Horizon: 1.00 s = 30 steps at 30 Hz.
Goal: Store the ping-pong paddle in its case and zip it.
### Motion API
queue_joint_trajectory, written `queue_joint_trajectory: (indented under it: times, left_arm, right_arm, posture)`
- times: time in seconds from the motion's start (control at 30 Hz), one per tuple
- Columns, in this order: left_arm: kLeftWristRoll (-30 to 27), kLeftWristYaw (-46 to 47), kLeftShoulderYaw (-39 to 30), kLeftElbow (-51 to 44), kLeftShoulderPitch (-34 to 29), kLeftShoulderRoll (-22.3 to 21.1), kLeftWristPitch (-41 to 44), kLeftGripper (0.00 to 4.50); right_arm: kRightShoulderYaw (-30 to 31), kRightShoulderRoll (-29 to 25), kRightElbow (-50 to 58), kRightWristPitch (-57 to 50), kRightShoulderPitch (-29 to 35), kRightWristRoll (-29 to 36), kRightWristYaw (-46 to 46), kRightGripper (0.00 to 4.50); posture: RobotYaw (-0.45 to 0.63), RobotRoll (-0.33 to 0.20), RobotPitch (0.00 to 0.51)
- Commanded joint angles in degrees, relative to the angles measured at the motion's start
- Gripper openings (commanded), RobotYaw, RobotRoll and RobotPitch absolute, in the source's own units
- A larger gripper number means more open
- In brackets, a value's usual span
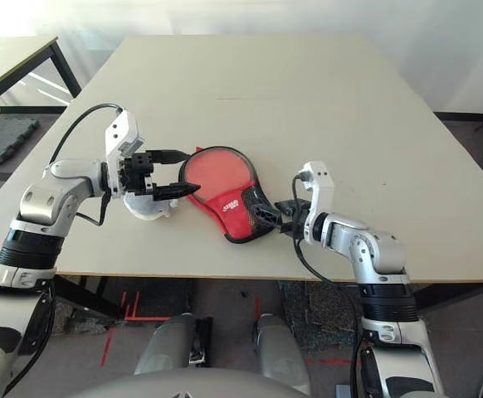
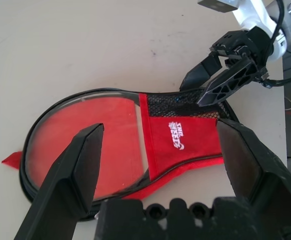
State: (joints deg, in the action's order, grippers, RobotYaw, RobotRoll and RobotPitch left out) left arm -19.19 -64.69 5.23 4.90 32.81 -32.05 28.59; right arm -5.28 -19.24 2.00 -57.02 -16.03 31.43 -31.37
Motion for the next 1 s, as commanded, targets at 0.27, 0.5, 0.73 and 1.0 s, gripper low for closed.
queue_joint_trajectory:
  times: [0.27, 0.5, 0.73, 1.0]
  left_arm:
    - [-0.6, 0.1, -0.2, -1.0, -0.9, -0.7, 0.3, 4.50]
    - [-0.2, 0.3, -0.1, -0.4, -0.7, -0.7, -0.5, 4.50]
    - [0.0, 0.4, 0.0, 0.2, -0.8, -0.6, -0.9, 4.50]
    - [0.6, 0.3, 0.5, 1.7, -0.4, -0.5, -2.0, 4.50]
  right_arm:
    - [1.9, 0.6, 1.5, -4.1, 2.2, 1.9, -0.4, 2.80]
    - [2.6, -0.1, 1.4, -3.8, 3.2, 1.0, 0.0, 0.17]
    - [-1.5, -1.6, -0.4, -3.5, 2.7, 1.7, 0.3, 0.03]
    - [-6.6, -6.5, 2.4, -5.7, 5.6, 5.4, -1.5, 0.03]
  posture:
    - [0.10, 0.000, 0.024]
    - [0.10, 0.000, 0.030]
    - [0.09, 0.000, 0.033]
    - [0.08, 0.000, 0.034]
